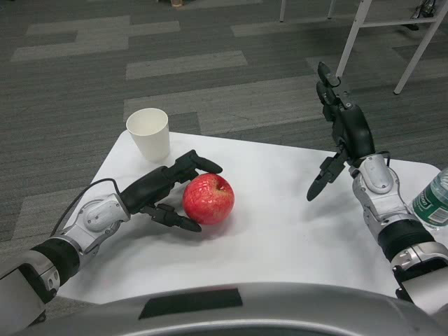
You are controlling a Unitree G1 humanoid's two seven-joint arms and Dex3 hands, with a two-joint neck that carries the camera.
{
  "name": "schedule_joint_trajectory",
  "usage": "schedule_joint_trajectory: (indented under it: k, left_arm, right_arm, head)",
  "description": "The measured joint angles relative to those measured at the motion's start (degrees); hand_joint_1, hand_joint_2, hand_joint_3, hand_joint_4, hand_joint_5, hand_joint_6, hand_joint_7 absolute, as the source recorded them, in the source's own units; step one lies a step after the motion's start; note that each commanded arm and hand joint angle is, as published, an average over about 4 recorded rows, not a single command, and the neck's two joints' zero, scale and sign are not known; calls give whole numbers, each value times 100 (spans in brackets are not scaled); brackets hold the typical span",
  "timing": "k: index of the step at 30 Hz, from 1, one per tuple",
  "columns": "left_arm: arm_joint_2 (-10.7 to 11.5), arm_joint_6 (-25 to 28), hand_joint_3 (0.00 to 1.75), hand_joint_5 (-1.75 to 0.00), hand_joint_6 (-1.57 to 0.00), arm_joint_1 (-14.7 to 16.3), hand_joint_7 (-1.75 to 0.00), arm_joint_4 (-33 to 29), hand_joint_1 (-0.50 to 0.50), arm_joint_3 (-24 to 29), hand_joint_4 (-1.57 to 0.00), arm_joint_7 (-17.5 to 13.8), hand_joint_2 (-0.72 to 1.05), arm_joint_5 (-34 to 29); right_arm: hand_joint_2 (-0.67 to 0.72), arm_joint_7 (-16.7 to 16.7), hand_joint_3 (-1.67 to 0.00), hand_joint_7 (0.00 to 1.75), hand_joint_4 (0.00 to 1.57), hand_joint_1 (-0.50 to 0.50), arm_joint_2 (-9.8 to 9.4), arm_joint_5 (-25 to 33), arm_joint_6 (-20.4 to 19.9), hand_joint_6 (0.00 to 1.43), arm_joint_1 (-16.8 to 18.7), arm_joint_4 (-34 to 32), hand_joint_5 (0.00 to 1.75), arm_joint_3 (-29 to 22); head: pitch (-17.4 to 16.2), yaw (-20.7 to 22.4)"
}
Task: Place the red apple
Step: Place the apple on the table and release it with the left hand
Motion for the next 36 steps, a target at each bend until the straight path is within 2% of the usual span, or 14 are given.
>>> schedule_joint_trajectory:
  k: [5, 13, 21, 26, 29, 33, 36]
  left_arm:
    - [2, 90, 0, -175, -13, 0, -82, 5, -32, 7, 0, -56, 105, 0]
    - [2, 100, 0, -175, -9, 0, -66, 4, -28, 10, 0, -63, 105, -2]
    - [4, 104, 0, -175, -1, 7, -42, 5, -26, 51, 0, -74, 105, -15]
    - [16, 94, 0, -131, 0, 52, -30, 3, -26, 110, 0, -86, 105, -21]
    - [61, 65, 0, -113, 0, 100, -24, -1, -27, 159, 0, -108, 105, -30]
    - [92, 35, 0, -103, 0, 187, -21, -12, -28, 244, 0, -123, 105, -30]
    - [93, 21, 0, -103, 0, 239, -17, -16, -29, 297, 0, -127, 105, -30]
  right_arm:
    - [66, 0, 0, 0, 0, -42, 0, 0, 0, 0, 0, 0, 0, 14]
    - [69, 0, 0, 5, 0, -42, 0, 0, 0, 0, 0, 0, 0, 25]
    - [66, -1, 0, 2, 0, -42, 0, 0, 0, 0, 0, -1, 0, 26]
    - [68, -1, 0, 2, 0, -42, 0, 0, 0, 0, 0, -6, 0, 26]
    - [66, -1, 0, 2, 0, -42, 0, 0, 0, 0, 0, -18, 0, 32]
    - [66, -1, 0, 3, 0, -42, 0, 0, 0, 0, 0, -28, 0, 39]
    - [66, -1, 0, 5, 0, -42, 0, 0, 0, 0, 0, -32, 0, 43]
  head:
    - [-7, 4]
    - [-7, 28]
    - [11, 40]
    - [23, 49]
    - [31, 55]
    - [36, 73]
    - [39, 82]
